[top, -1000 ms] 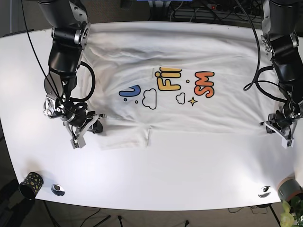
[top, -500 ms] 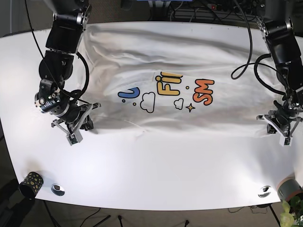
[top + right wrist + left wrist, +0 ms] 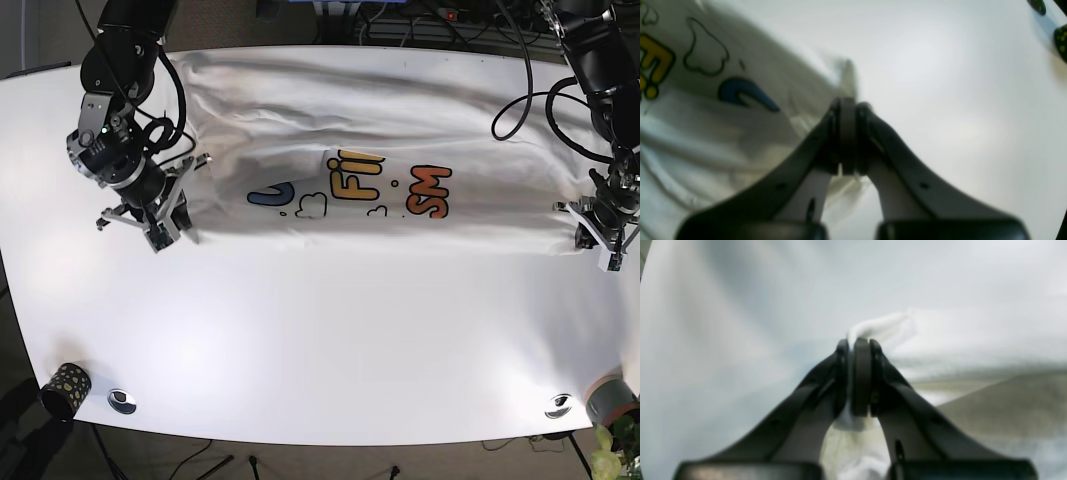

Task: Fold the T-shirt properly
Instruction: 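Fold the hem over toward the shoulder edge with both grippers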

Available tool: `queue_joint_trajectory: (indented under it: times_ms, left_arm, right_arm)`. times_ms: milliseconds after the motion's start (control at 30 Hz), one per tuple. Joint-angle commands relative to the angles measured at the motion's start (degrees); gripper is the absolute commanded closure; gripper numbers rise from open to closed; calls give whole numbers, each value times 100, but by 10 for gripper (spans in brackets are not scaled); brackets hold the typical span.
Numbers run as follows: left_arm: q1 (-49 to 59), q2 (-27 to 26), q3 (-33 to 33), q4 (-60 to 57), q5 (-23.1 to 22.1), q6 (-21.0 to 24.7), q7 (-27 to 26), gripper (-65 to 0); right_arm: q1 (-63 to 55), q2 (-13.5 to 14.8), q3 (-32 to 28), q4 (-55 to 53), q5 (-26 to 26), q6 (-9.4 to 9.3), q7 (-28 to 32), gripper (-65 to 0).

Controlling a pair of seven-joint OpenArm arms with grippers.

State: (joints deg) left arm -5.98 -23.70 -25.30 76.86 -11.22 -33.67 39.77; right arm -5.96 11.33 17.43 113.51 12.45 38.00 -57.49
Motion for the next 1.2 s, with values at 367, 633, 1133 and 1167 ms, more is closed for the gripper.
queue_joint_trajectory:
  times_ms: [367,633,1133,1167]
  left_arm:
    - [400,-122,-859,600,-69,-633,924,0]
    - [1077,-122,-921,978,-69,-633,968,0]
    - [1481,-219,-921,987,-69,-633,959,-407]
    - [1481,-219,-921,995,-86,-633,959,-401]
  right_arm:
    - [-1299,-39,1101,213,1916,-15,-391,0]
    - [-1800,-127,1162,126,2153,-42,-391,0]
    - [-1897,-171,1198,-24,2153,-50,-374,-369]
    - [-1888,-188,1171,-24,2153,-42,-374,-390]
